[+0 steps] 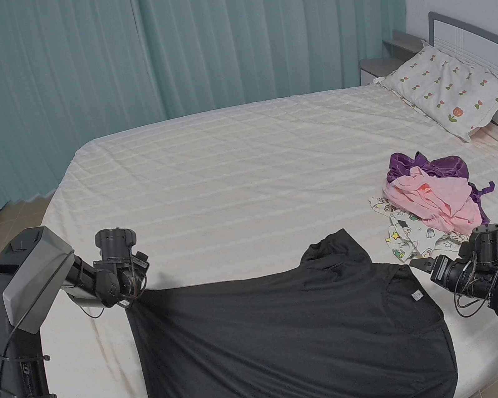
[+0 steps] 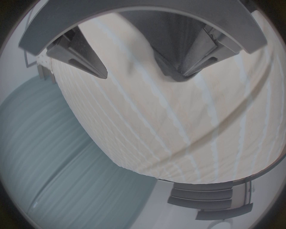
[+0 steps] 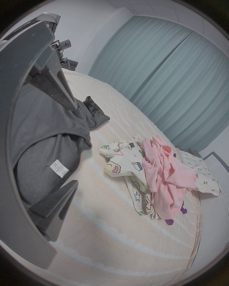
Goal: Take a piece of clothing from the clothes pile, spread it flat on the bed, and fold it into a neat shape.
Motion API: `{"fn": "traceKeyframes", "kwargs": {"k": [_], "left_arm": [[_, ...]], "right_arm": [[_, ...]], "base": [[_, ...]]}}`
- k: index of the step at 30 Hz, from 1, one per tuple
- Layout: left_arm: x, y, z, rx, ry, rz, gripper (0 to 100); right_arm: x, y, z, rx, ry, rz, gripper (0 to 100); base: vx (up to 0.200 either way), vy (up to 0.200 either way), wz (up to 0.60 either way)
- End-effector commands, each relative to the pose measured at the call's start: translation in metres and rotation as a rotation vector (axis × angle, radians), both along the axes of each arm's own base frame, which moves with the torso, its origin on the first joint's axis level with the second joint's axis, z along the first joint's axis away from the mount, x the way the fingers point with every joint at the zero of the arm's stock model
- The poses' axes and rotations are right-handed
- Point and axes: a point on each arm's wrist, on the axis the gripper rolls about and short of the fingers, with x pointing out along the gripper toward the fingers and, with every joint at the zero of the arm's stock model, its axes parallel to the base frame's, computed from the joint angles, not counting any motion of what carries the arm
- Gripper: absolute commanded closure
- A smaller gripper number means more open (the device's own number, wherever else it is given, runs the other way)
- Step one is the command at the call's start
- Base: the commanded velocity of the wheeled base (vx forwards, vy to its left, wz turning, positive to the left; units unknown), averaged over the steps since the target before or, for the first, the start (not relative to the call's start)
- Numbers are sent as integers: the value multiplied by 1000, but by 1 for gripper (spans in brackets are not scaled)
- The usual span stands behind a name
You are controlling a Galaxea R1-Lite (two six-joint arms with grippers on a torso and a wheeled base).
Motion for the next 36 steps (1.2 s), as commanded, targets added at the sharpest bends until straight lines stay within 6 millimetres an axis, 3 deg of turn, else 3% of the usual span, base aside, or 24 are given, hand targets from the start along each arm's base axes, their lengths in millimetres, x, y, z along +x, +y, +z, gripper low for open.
{"fn": "traceKeyframes", "kwargs": {"k": [1,8,11,18,27,28,31,36], "left_arm": [[5,15,-3,-14,0,29,0],[-5,9,-10,-17,52,-48,0],[-8,7,2,-47,32,-81,0],[-31,9,53,-148,-31,-197,0],[-46,16,65,-148,-32,-187,0],[-63,14,60,-159,12,-200,0],[-78,4,48,-176,70,-229,0],[-94,-4,37,-258,118,-223,0]], "right_arm": [[0,0,-2,3,6,-1,0],[0,0,-6,1,6,-5,0],[-1,0,-5,2,-8,-2,0],[4,6,8,6,-88,11,0],[29,32,17,6,-137,86,0],[53,42,23,7,-128,107,0],[81,61,27,9,-96,147,0],[126,89,10,-7,-91,167,0]], "base": [[0,0,0],[0,0,0],[0,0,0],[0,0,0],[0,0,0],[0,0,0],[0,0,0],[0,0,0]]}}
